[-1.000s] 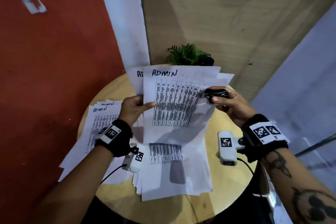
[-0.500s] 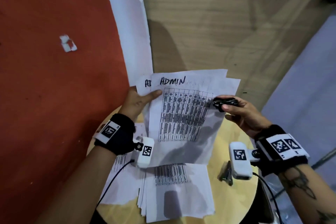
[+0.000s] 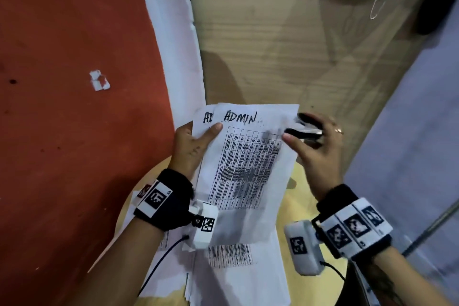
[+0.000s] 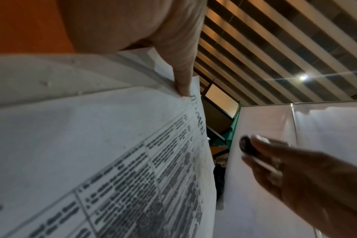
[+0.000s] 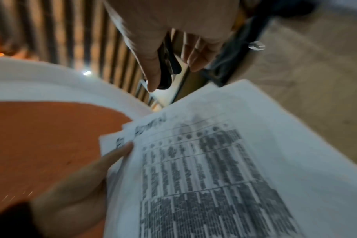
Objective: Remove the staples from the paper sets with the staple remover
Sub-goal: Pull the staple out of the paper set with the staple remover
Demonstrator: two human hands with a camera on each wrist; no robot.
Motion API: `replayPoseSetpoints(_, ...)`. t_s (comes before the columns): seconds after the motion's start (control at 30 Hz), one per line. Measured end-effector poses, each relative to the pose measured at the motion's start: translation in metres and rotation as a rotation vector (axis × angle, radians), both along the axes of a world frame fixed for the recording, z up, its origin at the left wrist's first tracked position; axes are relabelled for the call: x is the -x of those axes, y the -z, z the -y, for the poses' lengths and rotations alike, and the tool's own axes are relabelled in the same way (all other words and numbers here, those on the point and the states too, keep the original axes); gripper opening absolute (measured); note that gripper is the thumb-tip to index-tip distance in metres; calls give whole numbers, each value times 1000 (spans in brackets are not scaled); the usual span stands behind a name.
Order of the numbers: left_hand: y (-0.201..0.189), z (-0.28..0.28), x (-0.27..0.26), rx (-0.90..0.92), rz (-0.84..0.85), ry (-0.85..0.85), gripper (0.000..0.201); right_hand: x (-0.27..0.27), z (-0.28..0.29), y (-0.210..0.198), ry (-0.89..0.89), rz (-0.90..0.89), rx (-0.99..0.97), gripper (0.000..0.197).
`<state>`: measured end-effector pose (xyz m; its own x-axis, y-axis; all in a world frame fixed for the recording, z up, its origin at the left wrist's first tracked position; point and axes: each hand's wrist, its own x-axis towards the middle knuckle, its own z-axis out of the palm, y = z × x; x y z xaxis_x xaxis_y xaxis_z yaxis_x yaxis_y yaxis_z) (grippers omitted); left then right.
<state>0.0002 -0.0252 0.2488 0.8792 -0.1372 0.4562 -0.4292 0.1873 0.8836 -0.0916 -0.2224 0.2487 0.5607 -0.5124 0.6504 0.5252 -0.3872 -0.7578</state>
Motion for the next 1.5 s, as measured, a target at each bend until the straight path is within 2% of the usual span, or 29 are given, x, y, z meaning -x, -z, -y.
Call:
replayPoseSetpoints(0.17, -11, 1, 12, -16, 27, 15, 6, -10, -52, -27, -44, 44, 587, 44)
replayPoseSetpoints(0.27, -16, 0, 14, -11, 35, 52, 7, -20, -61, -31, -41, 47, 712, 44)
replayPoseSetpoints(0.47, -25, -2, 20, -46, 92, 1, 21, -21, -60, -40, -65, 59, 777, 43)
replayPoseSetpoints(0.97, -35, -1, 30, -42, 104, 69, 2, -15, -59, -53, 22, 100, 906, 33)
replayPoseSetpoints(1.3, -43, -3, 43, -28, 170, 129, 22, -14, -61, -57, 75, 124, 940, 20)
replayPoseSetpoints(1.37, -43, -3, 44, 0, 143, 145, 20, -13, -61, -57, 72, 136, 919, 21)
replayPoseSetpoints(1.5, -42, -3, 36, 10, -18, 200, 11, -13, -61, -57, 24, 123, 859, 23)
